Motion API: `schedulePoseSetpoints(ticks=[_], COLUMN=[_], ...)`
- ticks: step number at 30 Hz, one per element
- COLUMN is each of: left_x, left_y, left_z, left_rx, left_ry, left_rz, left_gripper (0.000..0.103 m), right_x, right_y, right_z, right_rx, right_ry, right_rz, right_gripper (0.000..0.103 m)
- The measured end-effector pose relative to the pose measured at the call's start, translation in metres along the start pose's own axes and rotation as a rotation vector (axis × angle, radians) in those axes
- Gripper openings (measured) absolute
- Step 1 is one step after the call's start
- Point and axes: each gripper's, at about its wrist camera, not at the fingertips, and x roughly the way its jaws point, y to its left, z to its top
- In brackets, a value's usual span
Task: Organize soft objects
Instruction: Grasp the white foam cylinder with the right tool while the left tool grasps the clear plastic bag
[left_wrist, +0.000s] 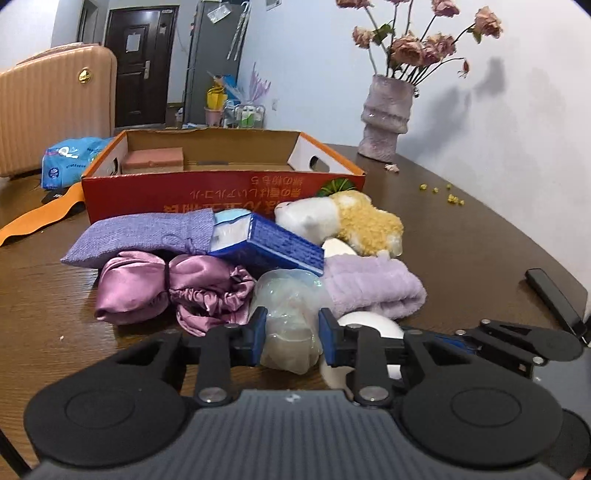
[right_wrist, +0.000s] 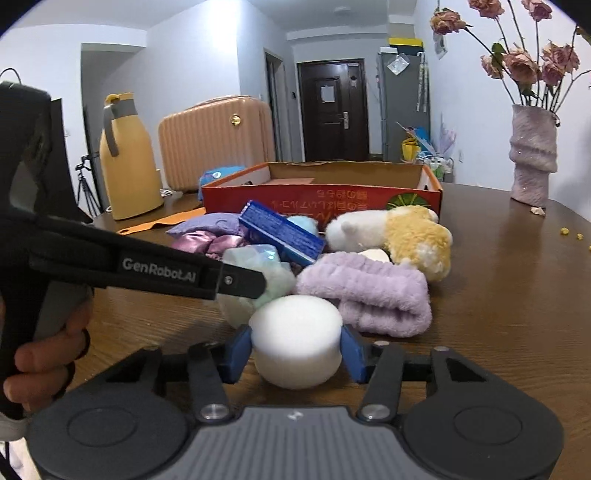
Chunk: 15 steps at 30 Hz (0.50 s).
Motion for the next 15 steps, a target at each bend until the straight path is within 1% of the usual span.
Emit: schedulePoseSetpoints(ticks=[6, 10, 15], left_x=[-0.022, -0.056, -0.095], left_y=[-0.002, -0.004, -0.005], left_z=[-0.004, -0.009, -0.017], left_rx=[-0.002, 0.006, -0.008], left_ry=[-0.022, -0.068, -0.122], left_rz=[-0.008, -0.010, 0.013], left_gripper=[0.025, 0.025, 0.025], right_x=[-0.006, -0.024, -0.054], right_y=[0.003, 0.009, 0.016], right_z=[-0.001, -0.004, -0.008], right_rx=[0.001, -0.007, -0.007], right_ry=[0.007, -0.012, -0.052], right_rz=[-0.003, -0.005, -0.018], right_gripper=[0.048, 0.048, 0.048])
